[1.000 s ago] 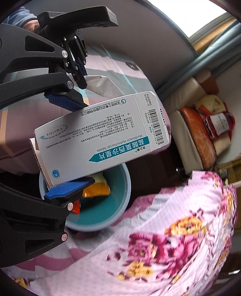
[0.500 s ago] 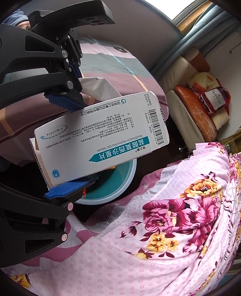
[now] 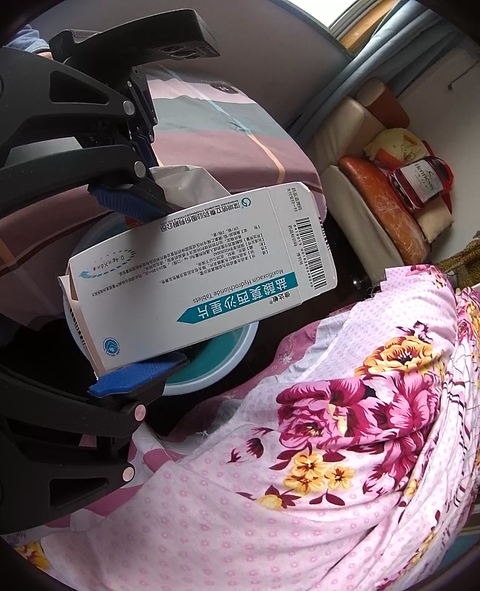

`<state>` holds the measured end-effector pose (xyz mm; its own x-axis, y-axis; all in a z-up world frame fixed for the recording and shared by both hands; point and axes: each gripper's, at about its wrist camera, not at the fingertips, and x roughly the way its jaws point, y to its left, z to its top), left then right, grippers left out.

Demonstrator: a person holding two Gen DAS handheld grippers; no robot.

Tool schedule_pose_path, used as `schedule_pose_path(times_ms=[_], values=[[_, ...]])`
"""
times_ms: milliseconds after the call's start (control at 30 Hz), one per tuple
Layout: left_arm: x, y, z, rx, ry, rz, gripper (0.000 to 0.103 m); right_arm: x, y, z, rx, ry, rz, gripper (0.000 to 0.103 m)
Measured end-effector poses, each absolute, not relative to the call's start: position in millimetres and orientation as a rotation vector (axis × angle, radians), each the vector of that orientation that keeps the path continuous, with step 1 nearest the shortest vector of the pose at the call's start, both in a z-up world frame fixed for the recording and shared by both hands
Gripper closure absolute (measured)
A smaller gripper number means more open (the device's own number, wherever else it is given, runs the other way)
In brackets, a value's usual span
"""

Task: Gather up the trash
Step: 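Open both grippers to drop the tissue and medicine box into the bin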

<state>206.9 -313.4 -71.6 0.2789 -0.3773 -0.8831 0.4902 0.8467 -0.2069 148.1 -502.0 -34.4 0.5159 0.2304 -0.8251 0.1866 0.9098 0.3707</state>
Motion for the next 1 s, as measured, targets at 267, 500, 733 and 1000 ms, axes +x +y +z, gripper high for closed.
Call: schedule_pose_path(times_ms=[267, 500, 733, 1000], values=[[208.9, -306.5, -68.3, 0.100, 1.121, -0.546, 0.015, 157.9, -500.9, -37.6, 0.443, 1.049, 0.024, 0.038], [208.5, -288.6, -74.6, 0.062, 1.165, -0.516, 0.014, 164.9, -493.5, -42.5, 0.433, 1.064, 0.028, 0.038], [203.5, -275.5, -72.8, 0.054, 1.158, -0.496, 0.014, 171.3, -484.2, -46.1, 0.424, 1.076, 0.026, 0.037], [201.9, -269.0, -71.9, 0.050, 1.159, -0.498, 0.014, 178.3, -470.8, -51.7, 0.401, 1.096, 0.021, 0.037]])
